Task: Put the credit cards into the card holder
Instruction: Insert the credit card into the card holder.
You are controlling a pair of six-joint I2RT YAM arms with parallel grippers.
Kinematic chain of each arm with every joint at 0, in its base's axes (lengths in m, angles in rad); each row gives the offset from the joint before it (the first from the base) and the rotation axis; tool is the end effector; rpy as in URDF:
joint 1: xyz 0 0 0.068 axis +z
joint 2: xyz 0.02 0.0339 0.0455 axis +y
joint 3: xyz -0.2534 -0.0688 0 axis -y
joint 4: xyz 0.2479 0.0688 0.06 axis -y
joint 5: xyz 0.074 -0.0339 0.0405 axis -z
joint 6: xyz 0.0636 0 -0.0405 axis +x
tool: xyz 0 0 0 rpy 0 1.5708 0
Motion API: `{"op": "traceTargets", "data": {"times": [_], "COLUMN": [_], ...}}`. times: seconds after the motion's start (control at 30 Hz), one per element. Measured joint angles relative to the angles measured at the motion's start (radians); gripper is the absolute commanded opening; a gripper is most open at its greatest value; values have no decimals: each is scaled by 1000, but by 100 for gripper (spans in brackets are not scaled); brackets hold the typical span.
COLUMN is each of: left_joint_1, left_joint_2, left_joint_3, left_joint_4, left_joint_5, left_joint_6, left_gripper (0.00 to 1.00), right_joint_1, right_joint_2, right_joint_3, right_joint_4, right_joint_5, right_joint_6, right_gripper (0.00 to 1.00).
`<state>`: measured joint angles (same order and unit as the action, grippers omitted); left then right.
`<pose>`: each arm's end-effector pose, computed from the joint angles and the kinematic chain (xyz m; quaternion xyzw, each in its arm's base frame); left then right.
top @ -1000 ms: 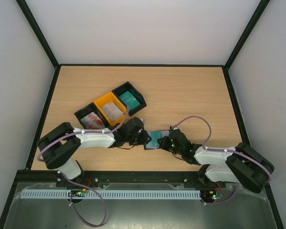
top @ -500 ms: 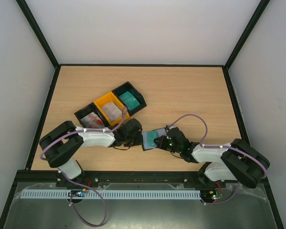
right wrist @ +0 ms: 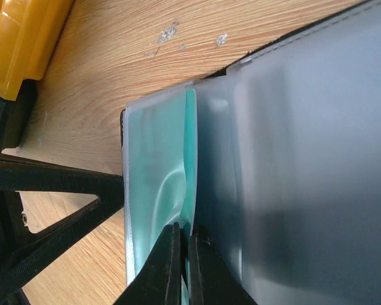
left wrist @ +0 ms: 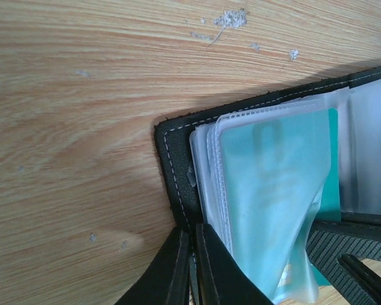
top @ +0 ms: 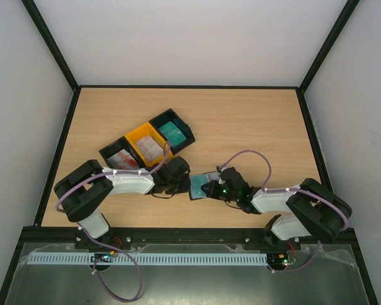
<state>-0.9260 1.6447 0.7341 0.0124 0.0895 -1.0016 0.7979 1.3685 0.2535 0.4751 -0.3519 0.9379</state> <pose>0.1900 -0.2621 0.0998 -0.0209 0.9429 -0.2949 0.1534 0.1514 0.1866 0.0857 -0.0168 0.8832 0.4383 0.1663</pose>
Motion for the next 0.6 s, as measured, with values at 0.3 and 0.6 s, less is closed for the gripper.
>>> {"op": "traceTargets", "data": {"times": [0.3,0.6], "left_joint_1": [4,6], "left_joint_2": [3,5], "left_joint_3": [5,21], "left_joint_4": [-4,-14], "left_joint_5": [8,15], "left_joint_6": [20,69], "left_gripper": [8,20], "right_joint_1": [0,5], "right_joint_2": [0,-178], "right_joint_3": [16,58], "right_joint_4": [-26,-325], "right_joint_5": [-8,97], "right_joint_6": [-19,-44], "right_gripper": [16,40]}}
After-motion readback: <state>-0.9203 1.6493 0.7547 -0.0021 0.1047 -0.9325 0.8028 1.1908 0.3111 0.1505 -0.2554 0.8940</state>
